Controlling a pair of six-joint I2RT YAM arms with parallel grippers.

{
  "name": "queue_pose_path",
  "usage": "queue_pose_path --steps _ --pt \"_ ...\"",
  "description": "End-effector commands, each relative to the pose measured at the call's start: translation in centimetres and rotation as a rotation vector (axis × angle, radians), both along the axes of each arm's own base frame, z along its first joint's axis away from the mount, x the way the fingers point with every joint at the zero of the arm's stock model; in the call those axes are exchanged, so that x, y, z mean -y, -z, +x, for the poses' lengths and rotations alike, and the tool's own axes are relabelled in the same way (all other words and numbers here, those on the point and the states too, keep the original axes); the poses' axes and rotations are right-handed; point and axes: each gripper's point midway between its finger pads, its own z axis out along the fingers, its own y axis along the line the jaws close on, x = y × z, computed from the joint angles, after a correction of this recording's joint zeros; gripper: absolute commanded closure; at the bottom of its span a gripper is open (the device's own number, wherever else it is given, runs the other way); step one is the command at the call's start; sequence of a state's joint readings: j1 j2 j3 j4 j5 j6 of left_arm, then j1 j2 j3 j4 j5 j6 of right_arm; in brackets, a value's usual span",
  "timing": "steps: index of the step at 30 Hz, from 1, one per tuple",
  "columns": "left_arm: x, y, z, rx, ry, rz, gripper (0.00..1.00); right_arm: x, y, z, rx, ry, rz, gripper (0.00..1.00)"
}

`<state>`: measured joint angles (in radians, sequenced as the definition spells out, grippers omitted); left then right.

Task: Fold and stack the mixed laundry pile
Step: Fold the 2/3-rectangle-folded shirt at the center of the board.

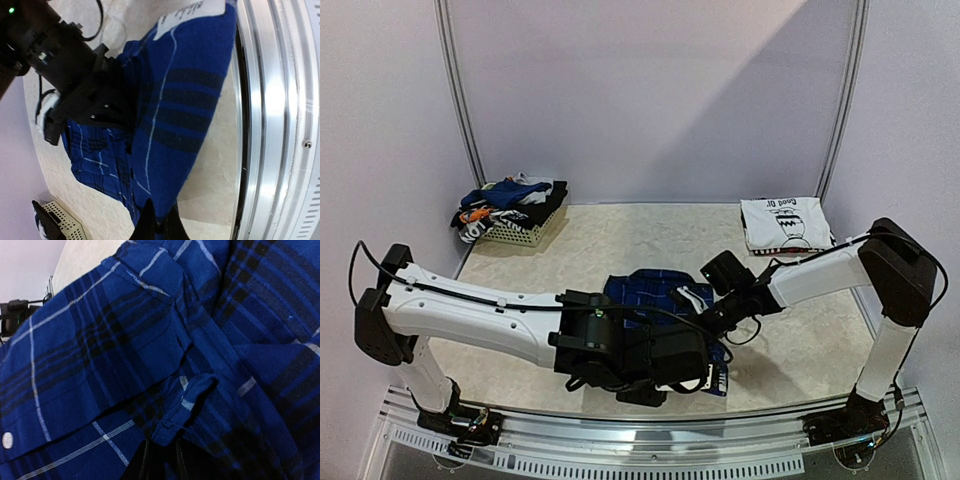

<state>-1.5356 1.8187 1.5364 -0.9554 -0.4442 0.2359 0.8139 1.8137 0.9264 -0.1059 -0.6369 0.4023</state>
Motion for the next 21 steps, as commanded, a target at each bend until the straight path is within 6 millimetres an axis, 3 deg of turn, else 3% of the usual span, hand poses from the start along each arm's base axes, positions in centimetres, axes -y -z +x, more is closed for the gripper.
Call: queue_pose_path --steps 1,7,10,15,21 --pt "0.4 -3.5 -0.2 0.044 0.043 -0.031 1.00 0.2 1.2 -2.3 -0.006 -0.041 -0.053 0.81" --pt "0.6 -4.2 -0.1 0.061 0.081 -0.009 1.00 -0.5 -1.9 0.2 0.109 -0.006 -0.064 0.80" --pt "0.4 -4.8 0.1 0.078 0.083 0.004 1.00 -0.5 -1.3 0.8 0.118 -0.002 -0.100 0.80" --pt "0.4 -5.6 1.3 0.098 0.072 0.001 1.00 -0.2 1.3 -1.1 0.020 -0.027 -0.088 0.82" --pt "1.0 -5.6 4.0 0.093 0.056 -0.007 1.00 0.7 1.3 -3.4 -0.043 -0.053 -0.038 0.84"
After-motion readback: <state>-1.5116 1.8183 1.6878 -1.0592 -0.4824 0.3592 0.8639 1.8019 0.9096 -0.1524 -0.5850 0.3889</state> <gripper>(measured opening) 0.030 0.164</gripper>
